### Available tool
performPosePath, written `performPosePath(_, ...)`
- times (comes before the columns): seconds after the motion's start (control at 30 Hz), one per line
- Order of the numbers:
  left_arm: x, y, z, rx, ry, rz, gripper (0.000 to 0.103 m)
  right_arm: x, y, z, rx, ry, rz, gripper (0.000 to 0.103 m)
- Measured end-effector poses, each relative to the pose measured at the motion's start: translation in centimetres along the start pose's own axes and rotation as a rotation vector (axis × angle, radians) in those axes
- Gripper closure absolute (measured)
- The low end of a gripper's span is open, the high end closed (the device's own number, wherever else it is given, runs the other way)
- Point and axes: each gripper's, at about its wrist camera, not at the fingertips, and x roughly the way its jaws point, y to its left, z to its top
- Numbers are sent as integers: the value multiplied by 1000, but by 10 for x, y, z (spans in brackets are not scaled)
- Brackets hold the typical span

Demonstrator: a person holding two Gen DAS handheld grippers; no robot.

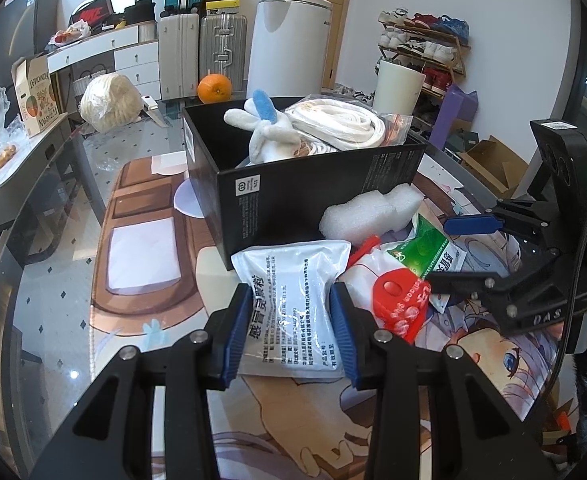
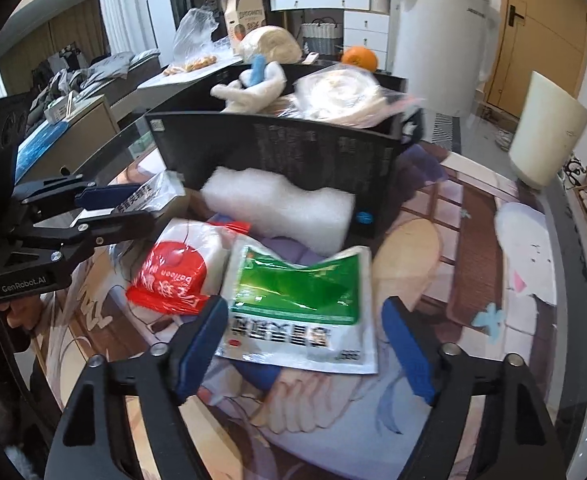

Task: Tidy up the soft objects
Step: 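Grasp the green sachet with the right gripper while the left grasps the white pouch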

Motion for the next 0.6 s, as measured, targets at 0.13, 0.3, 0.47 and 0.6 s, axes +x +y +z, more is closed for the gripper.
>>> performPosePath(0.13, -2, 2, -1, -2, -6, 16, 65, 10, 9, 5, -24, 24, -25, 16)
performPosePath(0.3, -4, 6, -1, -23, -20, 22, 65, 14, 10, 8, -20, 18, -24, 18)
performPosePath(0.47, -5, 7, -2, -28, -22, 24, 65, 7, 12, 3, -22, -14, -35, 51)
performPosePath(0.6, -5, 7, -1, -31, -23, 20, 65, 2, 4, 0, -2, -33, -40, 74)
